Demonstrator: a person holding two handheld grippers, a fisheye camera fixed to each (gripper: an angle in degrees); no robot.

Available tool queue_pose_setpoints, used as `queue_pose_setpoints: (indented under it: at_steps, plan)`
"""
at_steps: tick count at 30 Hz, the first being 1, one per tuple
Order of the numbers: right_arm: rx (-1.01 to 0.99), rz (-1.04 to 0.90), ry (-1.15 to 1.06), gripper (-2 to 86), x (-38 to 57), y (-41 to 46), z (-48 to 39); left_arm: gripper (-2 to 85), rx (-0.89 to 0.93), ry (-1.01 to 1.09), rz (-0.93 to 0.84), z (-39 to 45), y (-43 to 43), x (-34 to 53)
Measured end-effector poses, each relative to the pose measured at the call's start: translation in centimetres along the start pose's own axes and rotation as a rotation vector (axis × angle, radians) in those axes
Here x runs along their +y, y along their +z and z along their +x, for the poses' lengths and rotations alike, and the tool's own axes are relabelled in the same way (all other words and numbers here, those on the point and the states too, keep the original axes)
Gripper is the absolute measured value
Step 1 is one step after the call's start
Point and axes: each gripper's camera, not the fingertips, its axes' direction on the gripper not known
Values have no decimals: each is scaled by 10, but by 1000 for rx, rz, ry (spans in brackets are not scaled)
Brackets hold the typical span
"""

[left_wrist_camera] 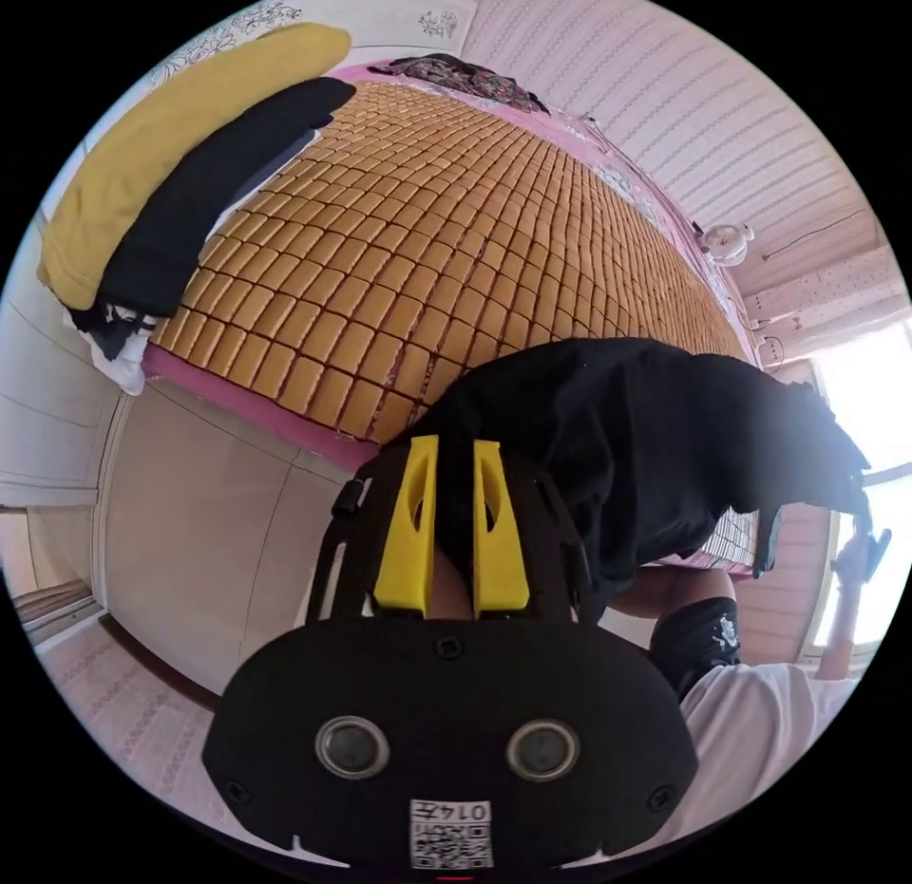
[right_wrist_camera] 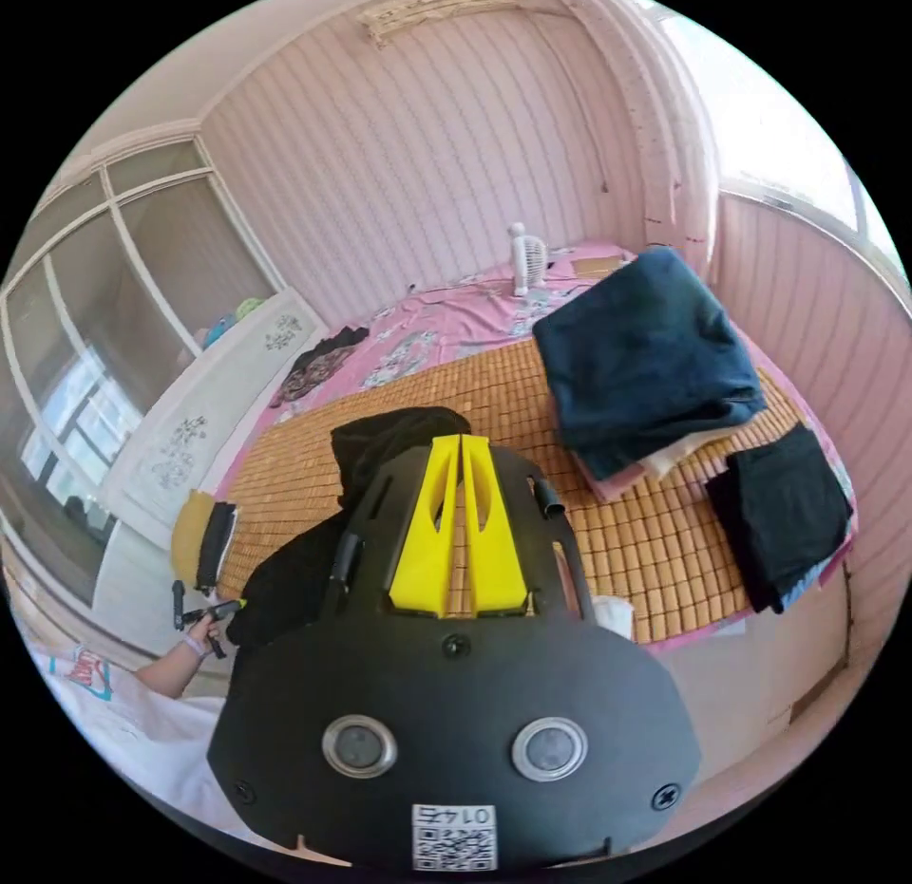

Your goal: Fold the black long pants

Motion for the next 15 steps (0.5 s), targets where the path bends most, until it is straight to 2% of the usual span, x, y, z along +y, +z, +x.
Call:
queue_pose_setpoints:
  at_steps: [2,4,11,15]
  plan:
    - [161,11,97,6,4,-20,45,35,-7,27,53,7,-18,1]
    - [185,-31,126,11,11,-21,63,28,-15,51,106,12,-38,0]
    - [17,-300,224,40,48,48,81,19,-66,67,278,30,-119,-30]
    - [-57,-346,286,60,47,72,82,25,-135,80,322,46,-149,-53]
